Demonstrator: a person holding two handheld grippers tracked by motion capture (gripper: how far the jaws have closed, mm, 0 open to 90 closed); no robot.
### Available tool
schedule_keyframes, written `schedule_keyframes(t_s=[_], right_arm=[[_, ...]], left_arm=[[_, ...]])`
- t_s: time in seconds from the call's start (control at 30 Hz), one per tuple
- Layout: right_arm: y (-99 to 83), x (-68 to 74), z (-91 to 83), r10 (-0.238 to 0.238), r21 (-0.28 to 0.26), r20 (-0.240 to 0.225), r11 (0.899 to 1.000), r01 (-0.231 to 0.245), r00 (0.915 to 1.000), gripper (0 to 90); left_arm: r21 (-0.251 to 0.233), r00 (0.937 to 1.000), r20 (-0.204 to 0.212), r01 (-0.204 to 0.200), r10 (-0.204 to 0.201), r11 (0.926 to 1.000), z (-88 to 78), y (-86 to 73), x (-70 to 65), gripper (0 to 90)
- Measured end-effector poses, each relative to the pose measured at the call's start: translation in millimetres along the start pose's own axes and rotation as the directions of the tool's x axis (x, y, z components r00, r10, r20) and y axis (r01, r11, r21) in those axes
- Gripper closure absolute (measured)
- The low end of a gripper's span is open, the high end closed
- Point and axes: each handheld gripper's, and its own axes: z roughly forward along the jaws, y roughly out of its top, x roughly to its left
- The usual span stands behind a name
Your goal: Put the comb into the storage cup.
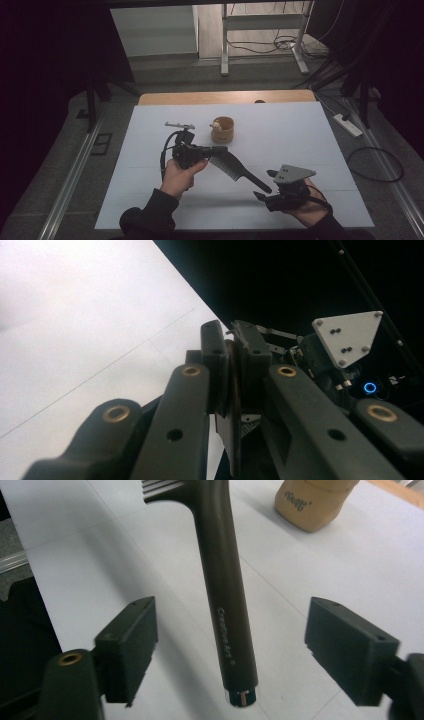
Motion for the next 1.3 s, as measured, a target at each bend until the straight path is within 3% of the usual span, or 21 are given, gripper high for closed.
schedule_keyframes(t_s=[0.33,0.97,1.3], right_arm=[[-3.8,-6.7,0.7,0.042,0.056,0.006,0.998,-0.042,0.9991,11.9],[-17.5,-22.0,-5.8,0.087,0.09,0.007,0.992,-0.087,0.9962,2.5],[-26.6,-26.4,-10.6,0.102,0.123,0.044,0.987,-0.107,0.9938,0.0]], left_arm=[[-0.01,0.9992,-0.039,-0.011,0.011,0.9999,-7.7,1.1,2.7,83.8],[-0.035,0.9935,-0.106,-0.045,0.042,0.9983,-24.1,7.7,2.1,83.9],[-0.058,0.9885,-0.146,-0.049,0.04,0.9971,-36.5,11.2,7.7,83.9]])
